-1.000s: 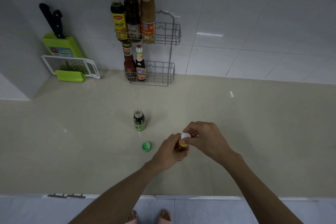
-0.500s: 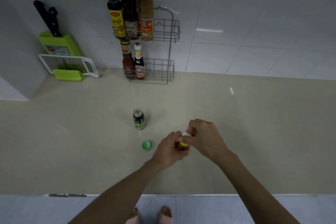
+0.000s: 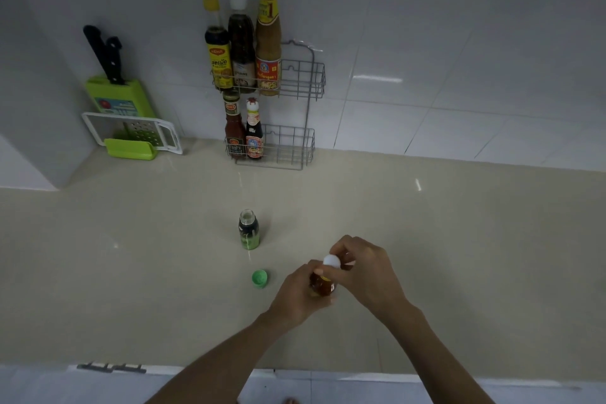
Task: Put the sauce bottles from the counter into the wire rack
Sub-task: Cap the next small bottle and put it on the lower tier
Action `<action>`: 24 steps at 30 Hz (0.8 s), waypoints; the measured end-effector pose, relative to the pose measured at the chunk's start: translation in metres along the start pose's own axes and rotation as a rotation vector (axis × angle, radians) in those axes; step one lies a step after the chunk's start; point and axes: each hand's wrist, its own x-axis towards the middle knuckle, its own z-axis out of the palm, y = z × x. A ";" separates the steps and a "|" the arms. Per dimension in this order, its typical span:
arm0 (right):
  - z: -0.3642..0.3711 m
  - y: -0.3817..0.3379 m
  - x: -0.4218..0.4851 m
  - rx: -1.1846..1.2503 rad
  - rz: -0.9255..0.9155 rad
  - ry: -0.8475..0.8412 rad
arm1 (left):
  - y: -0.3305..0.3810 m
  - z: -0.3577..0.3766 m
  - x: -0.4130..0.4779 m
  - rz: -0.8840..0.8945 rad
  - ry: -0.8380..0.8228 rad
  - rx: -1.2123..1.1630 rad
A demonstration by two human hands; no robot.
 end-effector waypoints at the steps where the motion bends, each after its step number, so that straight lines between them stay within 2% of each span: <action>1: -0.002 0.001 0.000 0.020 0.007 -0.013 | 0.001 -0.001 0.000 -0.011 0.001 0.003; 7: -0.018 0.004 0.002 0.178 0.062 -0.101 | 0.022 -0.013 0.009 -0.027 -0.036 -0.022; 15: -0.053 -0.018 0.062 0.133 -0.100 -0.201 | 0.079 -0.074 0.054 0.091 -0.108 -0.016; 20: -0.052 -0.046 0.110 0.126 -0.198 -0.162 | 0.089 -0.122 0.086 0.105 -0.094 0.029; 24: -0.025 -0.057 0.150 0.171 -0.210 -0.001 | 0.071 -0.169 0.111 -0.004 -0.029 0.025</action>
